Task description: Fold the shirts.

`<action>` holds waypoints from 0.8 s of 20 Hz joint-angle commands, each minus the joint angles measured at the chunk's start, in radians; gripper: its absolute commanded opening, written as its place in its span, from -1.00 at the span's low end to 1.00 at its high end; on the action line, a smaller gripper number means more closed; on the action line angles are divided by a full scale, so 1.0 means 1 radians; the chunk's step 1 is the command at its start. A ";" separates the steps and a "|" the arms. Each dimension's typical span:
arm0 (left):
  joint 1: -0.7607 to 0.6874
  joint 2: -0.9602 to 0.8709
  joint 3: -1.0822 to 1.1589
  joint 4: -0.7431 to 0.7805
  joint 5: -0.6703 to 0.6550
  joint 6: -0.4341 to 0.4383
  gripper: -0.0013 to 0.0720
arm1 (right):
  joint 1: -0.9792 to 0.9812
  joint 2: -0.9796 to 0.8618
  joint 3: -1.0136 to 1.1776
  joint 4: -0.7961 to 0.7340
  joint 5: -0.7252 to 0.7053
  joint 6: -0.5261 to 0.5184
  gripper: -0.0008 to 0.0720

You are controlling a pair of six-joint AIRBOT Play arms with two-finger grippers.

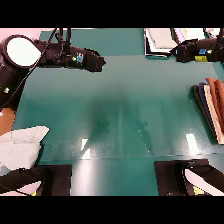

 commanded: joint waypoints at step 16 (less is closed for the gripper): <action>0.065 0.048 0.006 0.025 -0.044 -0.010 -0.90 | 0.002 0.000 0.000 0.002 0.055 0.000 -0.92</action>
